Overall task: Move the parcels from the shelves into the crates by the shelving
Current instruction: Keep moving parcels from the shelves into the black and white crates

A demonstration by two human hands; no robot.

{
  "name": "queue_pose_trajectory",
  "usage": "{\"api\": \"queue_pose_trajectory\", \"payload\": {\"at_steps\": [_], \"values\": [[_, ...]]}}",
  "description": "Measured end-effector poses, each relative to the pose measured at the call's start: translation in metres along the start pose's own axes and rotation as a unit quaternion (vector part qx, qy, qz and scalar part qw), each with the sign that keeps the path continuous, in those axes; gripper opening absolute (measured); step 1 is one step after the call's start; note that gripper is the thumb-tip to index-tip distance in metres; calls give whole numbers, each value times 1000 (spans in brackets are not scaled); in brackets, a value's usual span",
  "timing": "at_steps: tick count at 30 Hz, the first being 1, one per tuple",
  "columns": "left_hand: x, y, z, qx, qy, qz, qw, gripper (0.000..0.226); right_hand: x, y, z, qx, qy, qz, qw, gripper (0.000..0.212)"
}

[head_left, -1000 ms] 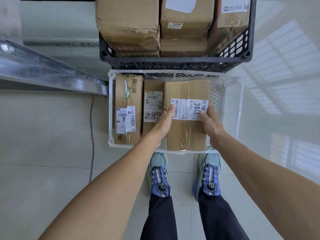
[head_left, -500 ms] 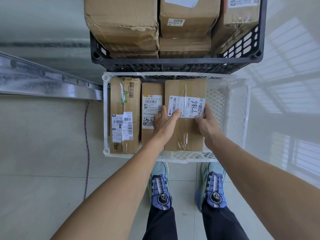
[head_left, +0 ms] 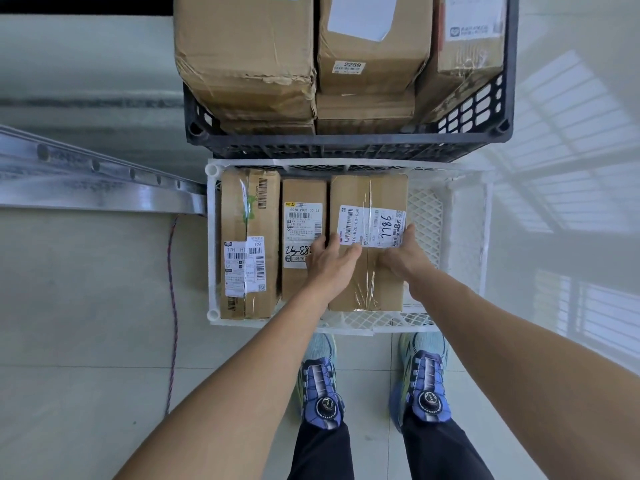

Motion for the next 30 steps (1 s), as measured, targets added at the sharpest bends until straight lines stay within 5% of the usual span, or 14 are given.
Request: {"api": "queue_pose_trajectory", "payload": {"at_steps": [4, 13, 21, 30], "values": [[-18, -23, 25, 17, -2, 0, 1000, 68, 15, -11, 28, 13, -5, -36, 999, 46], [-126, -111, 129, 5, 120, -101, 988, 66, 120, -97, 165, -21, -165, 108, 980, 58], [-258, -231, 274, -53, 246, -214, 944, 67, 256, -222, 317, -109, -317, 177, 925, 42], [-344, -351, 450, -190, 303, -305, 882, 67, 341, -336, 511, -205, -452, 276, 823, 58]]}}
Point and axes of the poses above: each hand's wrist, its own z-axis away from the middle knuckle, its own y-axis out of the palm, x = y × z, the point moved 9 cm from there along -z, towards the middle knuckle, and after that the axes turned 14 degrees about -x, right-handed, at the moved point
